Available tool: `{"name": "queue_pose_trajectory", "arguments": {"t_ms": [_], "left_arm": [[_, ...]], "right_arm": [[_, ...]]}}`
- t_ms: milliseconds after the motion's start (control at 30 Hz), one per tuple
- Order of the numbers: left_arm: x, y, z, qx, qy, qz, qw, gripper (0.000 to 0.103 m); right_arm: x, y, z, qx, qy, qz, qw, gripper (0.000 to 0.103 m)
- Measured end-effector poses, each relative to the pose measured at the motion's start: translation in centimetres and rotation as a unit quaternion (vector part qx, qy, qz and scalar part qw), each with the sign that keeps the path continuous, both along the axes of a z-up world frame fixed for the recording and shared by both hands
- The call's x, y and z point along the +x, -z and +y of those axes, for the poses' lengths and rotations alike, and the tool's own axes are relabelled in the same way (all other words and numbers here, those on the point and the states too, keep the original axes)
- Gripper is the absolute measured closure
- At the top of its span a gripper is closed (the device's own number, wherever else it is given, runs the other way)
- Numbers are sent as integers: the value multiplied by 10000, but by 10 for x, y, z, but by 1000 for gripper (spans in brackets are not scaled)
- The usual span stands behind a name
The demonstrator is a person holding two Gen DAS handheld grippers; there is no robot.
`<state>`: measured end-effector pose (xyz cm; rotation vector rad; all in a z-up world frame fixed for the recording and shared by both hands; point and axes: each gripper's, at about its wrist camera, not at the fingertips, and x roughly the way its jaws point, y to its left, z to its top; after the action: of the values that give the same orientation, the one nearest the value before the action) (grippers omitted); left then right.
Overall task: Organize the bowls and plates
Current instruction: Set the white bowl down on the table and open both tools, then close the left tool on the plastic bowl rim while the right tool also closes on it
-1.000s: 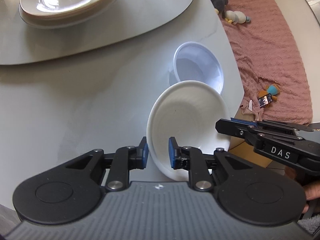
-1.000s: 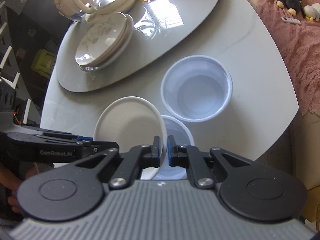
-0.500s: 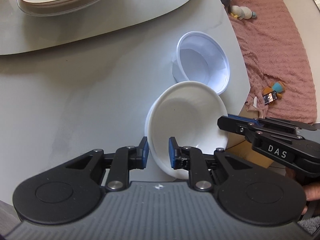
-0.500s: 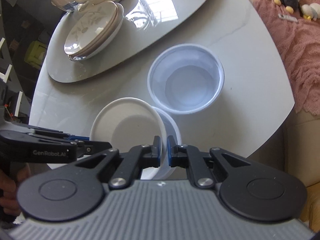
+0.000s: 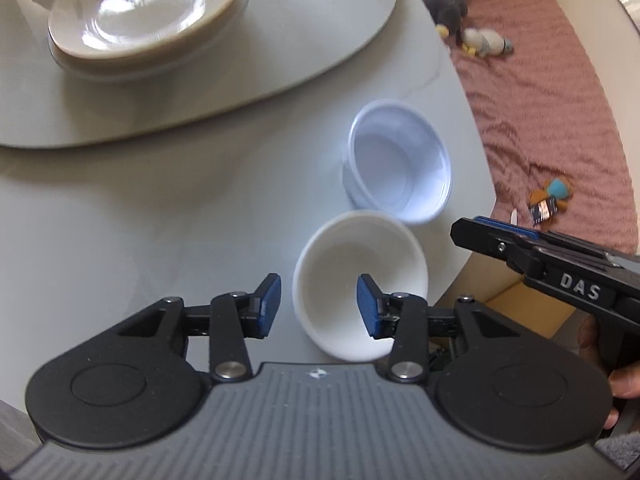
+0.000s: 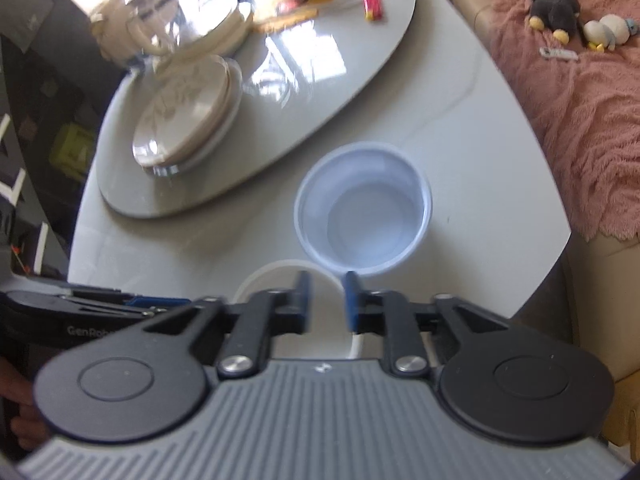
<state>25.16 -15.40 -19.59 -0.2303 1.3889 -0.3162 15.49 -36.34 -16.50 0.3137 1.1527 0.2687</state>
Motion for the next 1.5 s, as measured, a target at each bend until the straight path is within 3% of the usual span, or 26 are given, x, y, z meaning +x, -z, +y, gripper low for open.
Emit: {"name": "queue_pose_trajectory", "arguments": {"t_ms": [333,433,500,633,1033,1233,1500], "left_arm": [[0,-65,-7,70,-120,-1040,9945,48],[4,-72,-9,118,-133,-1151,9932,46],[10,-70,-8,73,-187,-1080,9940,46],[25,-59,-12,0,-231,-966,9951,46],[64,-10,-29,-245,-367,-720,9964,46],[76,20,-34,-312,-395,-647,9966,46],[85,60,-33,-588,-583,-466,9955,48]], "right_arm": [[5,-42,-18,-195,215,-762,9967,65],[9,-46,-25,-270,357,-856,9953,54],[15,-44,-29,-185,395,-834,9956,36],[24,-41,-32,-223,463,-818,9953,22],[51,2,-49,50,714,-366,9968,23],[65,31,-50,241,675,-238,9971,31],[74,66,-49,212,687,11,9974,57]]}}
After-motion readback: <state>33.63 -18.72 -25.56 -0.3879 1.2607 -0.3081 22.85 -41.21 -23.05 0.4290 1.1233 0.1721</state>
